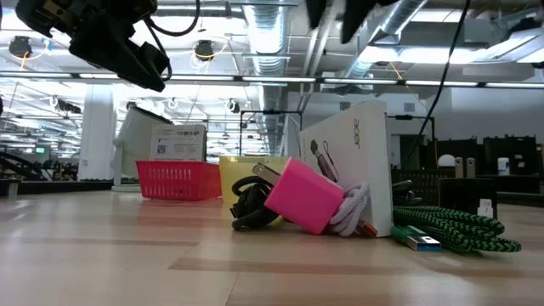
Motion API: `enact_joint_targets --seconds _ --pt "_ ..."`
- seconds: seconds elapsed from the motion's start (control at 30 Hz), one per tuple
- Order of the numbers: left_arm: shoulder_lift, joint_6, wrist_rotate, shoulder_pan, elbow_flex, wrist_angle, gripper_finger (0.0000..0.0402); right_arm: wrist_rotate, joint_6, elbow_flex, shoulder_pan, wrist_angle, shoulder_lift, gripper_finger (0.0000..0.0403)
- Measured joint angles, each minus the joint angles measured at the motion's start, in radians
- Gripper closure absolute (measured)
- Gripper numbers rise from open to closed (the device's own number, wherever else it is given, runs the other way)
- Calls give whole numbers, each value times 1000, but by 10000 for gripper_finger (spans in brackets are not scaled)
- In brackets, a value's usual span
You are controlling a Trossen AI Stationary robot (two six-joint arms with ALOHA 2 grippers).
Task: Pick and place items into bin
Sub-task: Put the card reader box into the red bin
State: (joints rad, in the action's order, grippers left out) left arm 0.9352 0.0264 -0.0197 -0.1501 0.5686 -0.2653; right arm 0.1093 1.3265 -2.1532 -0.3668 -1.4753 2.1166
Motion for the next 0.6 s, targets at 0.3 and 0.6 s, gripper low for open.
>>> enact_joint_targets --seconds 0.3,0.6 --pt "0 138 -149 -3 2 54 262 -34 -191 -1 3 -97 -16 238" --pt "58 159 -75 -23 202 -77 262 -39 -468 -1 59 -95 -61 268"
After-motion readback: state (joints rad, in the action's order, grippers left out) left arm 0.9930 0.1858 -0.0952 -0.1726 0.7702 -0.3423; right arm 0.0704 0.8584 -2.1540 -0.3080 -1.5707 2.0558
